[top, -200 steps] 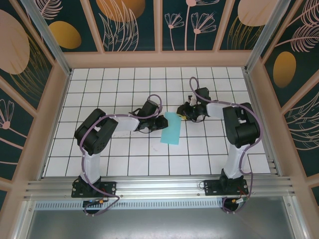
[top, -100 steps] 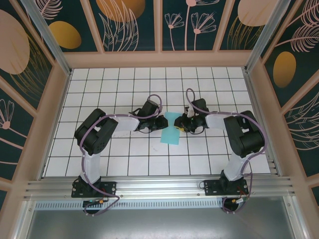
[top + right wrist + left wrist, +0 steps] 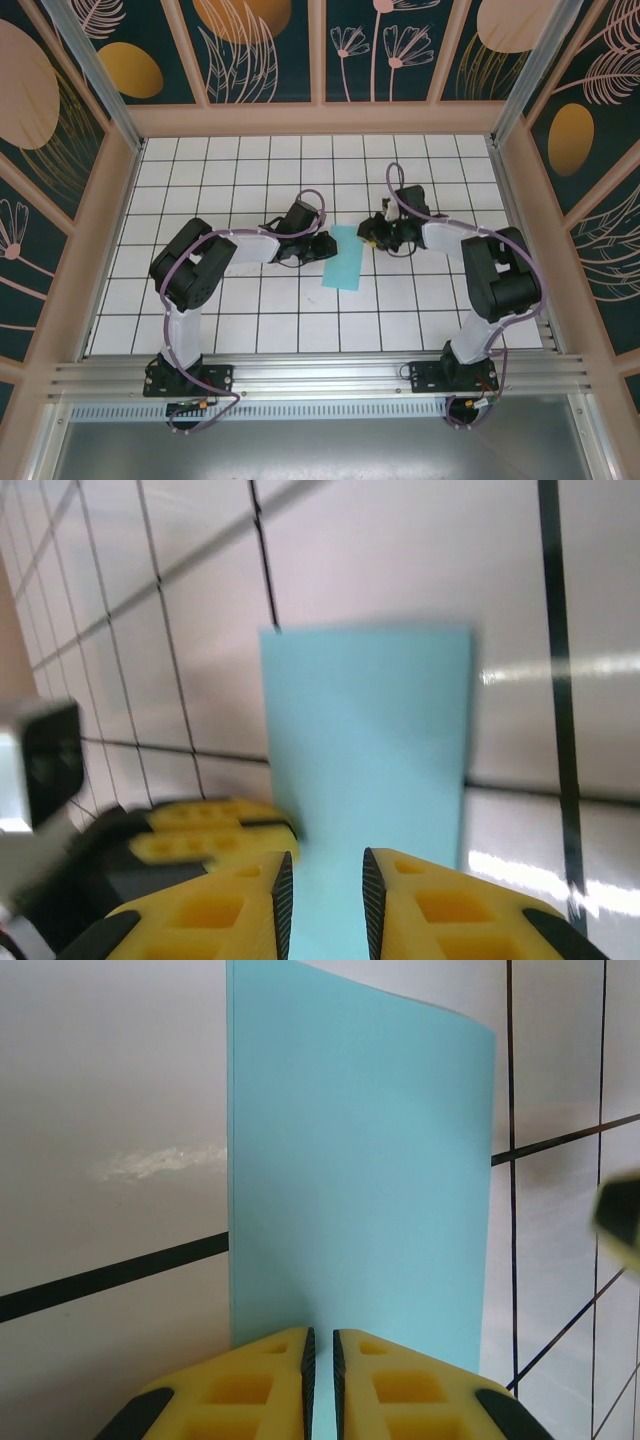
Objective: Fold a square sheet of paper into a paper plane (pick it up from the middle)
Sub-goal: Fold the square sheet of paper in half at the center of the table.
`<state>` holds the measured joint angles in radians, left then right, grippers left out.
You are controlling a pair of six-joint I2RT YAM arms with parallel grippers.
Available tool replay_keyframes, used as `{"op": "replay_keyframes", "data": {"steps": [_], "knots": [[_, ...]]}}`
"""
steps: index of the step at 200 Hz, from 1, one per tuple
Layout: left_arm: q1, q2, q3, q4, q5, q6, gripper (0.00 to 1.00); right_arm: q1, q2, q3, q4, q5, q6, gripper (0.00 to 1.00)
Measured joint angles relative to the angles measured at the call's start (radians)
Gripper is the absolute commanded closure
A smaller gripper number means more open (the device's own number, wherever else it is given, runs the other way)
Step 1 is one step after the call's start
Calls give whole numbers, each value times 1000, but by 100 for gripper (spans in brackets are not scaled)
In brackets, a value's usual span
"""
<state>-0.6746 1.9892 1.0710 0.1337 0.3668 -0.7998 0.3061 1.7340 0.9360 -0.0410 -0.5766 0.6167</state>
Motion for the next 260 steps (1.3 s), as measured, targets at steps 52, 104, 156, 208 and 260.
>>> {"op": "replay_keyframes", "data": {"steps": [52, 104, 156, 208, 260], "knots": [[0, 0, 3, -5, 0, 5, 83, -7, 165, 114, 17, 0, -5, 71], [0, 0, 4, -8, 0, 7, 82, -15, 214, 120, 19, -19, -5, 71], [0, -40, -32, 8, -6, -14, 68, -17, 144, 114, -24, -5, -22, 68], [0, -290, -129, 79, -80, -59, 59, 3, -75, -36, -27, 92, -31, 62], [0, -421, -234, 109, -241, -75, 53, 69, -88, -117, -37, 157, -6, 60]]}}
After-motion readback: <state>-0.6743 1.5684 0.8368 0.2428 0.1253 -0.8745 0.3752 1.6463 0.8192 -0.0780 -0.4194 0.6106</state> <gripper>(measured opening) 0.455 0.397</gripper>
